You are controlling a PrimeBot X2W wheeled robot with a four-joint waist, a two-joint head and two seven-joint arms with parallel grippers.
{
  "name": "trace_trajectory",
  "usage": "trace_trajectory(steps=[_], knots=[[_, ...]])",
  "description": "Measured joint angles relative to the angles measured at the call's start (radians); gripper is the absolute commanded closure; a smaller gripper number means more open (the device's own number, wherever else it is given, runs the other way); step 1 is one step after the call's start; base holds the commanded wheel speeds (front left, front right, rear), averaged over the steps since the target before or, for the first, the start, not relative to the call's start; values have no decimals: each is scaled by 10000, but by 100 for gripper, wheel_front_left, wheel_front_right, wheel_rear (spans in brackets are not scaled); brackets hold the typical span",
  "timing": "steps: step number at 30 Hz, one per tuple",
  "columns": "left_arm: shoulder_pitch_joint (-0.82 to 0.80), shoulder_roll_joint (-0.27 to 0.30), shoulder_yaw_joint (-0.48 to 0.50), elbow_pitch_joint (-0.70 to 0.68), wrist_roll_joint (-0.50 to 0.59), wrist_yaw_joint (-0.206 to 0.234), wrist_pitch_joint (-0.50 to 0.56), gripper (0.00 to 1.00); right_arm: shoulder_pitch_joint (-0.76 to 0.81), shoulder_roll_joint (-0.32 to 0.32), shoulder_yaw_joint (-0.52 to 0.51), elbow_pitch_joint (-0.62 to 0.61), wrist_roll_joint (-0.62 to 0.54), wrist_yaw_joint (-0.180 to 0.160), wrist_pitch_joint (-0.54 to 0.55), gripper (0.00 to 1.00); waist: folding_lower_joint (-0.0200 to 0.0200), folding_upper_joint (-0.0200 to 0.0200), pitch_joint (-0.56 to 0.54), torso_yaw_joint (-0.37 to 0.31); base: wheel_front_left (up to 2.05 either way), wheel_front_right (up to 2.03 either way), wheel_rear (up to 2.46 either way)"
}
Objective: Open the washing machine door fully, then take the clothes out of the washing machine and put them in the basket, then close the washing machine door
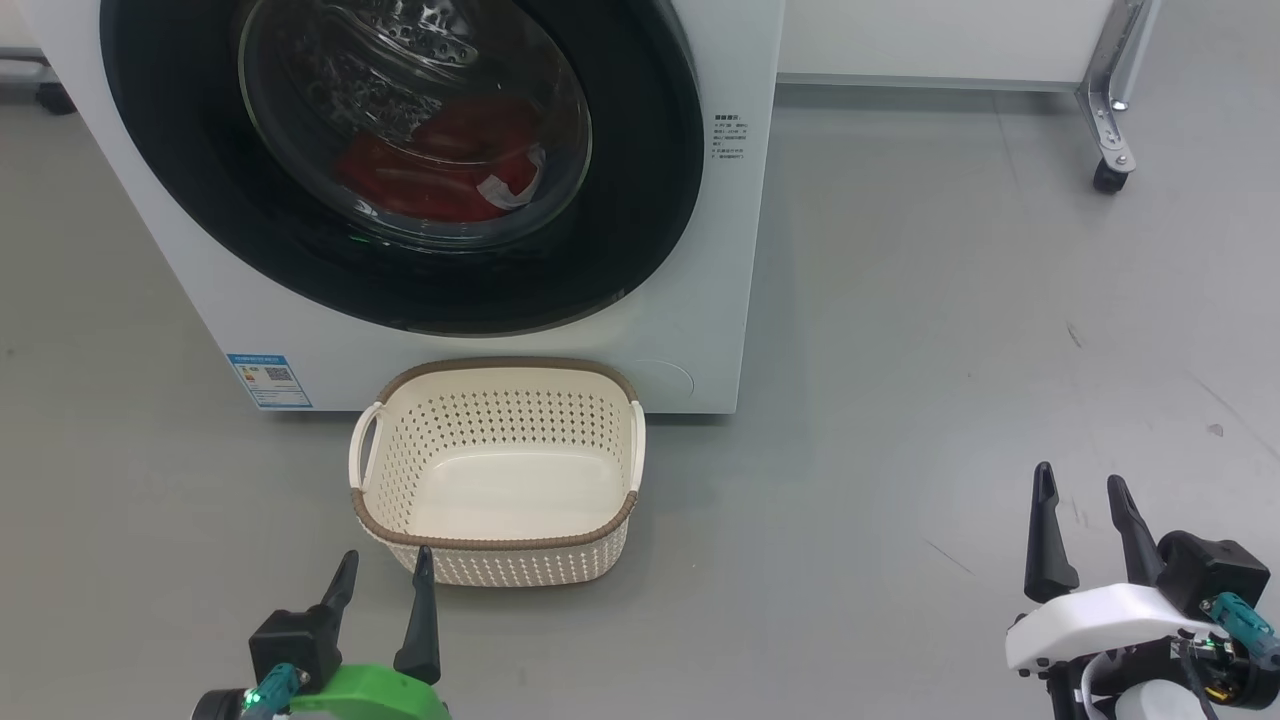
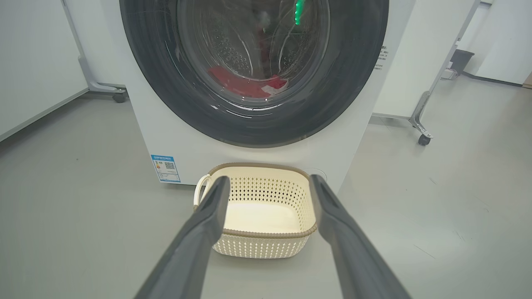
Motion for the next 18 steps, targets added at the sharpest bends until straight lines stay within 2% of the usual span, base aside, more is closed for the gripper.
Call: trace_trajectory(steps=[14,15,16,17,18], knots=[[-18,0,0,119,-153,4,0,0,-11,0,21,136,0,4,-12,0,0,0,-25,-7,0,0,0],[-19,0,0,121,-153,4,0,0,-12,-2,27,140,0,4,-13,6,0,0,-28,-5,0,0,0],[-21,0,0,121,-153,12,0,0,-12,-4,35,144,0,4,-13,56,0,0,-31,-3,0,0,0],[-22,0,0,121,-155,12,0,0,-12,-12,52,151,-4,10,-13,100,0,0,-33,0,0,0,0],[-23,0,2,121,-157,13,0,0,-12,-25,75,161,-25,15,-13,100,0,0,-35,4,0,0,0]])
